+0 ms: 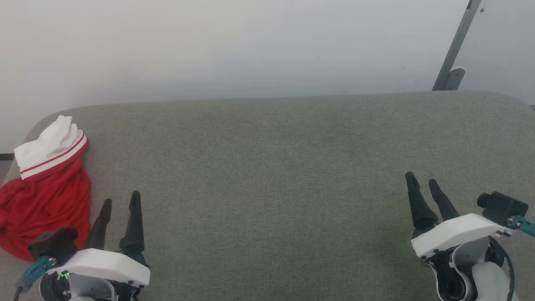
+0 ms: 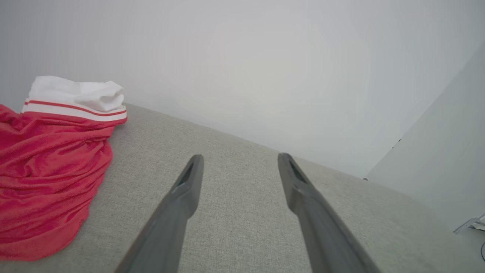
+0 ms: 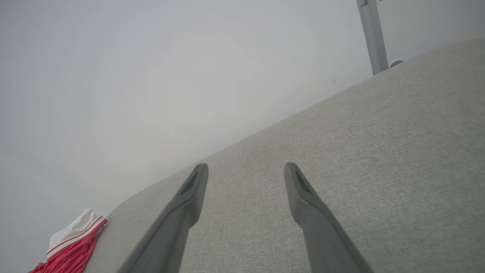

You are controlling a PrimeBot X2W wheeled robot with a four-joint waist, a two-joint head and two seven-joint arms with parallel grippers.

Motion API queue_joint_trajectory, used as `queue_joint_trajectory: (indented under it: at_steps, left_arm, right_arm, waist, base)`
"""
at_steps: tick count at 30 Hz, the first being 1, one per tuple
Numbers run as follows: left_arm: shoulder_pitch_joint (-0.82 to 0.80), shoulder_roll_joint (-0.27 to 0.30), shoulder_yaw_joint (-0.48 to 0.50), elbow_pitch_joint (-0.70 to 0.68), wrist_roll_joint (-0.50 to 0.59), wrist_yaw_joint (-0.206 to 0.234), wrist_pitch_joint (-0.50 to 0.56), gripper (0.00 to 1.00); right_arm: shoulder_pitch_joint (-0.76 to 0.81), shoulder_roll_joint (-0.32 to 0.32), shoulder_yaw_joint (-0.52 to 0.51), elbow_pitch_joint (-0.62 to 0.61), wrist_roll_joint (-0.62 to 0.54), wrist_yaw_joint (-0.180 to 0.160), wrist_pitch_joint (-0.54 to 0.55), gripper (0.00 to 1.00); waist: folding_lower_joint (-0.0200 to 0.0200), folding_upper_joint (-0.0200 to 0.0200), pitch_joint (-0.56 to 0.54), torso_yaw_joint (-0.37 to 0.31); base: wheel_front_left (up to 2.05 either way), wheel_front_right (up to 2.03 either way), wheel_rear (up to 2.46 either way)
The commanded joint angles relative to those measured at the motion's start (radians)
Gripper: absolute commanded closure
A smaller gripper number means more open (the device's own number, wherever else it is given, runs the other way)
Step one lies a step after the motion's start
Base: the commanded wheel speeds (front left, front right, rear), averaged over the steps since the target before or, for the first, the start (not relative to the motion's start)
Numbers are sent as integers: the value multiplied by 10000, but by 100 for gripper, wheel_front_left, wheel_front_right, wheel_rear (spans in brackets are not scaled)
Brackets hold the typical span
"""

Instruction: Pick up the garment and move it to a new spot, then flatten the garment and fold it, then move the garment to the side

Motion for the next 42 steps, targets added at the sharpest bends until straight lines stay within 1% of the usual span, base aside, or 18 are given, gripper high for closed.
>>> queue_joint_trajectory:
  at_steps: [1,11,24,28,42]
  left_arm:
    - [-32,54,38,-123,197,-84,-78,0]
    - [79,60,58,-264,1156,-231,-326,0]
    - [227,143,113,-271,2285,-311,-641,0]
    - [266,231,41,-184,2473,-420,-724,0]
    - [292,382,50,-24,3200,-490,-967,0]
  right_arm:
    - [-132,7,-18,-95,-180,6,-65,0]
    - [-120,38,6,-163,-1081,7,-181,0]
    - [0,72,49,-174,-2168,8,-325,0]
    - [18,85,29,-190,-2424,8,-371,0]
    - [-2,117,31,-231,-3249,9,-514,0]
  waist:
    - [0,0,-2,-2]
    - [0,0,-32,-16]
    - [0,0,-65,-42]
    - [0,0,-68,-45]
    - [0,0,-80,-60]
  base:
    - [0,0,0]
    - [0,0,0]
    - [0,0,0]
    - [0,0,0]
    - [0,0,0]
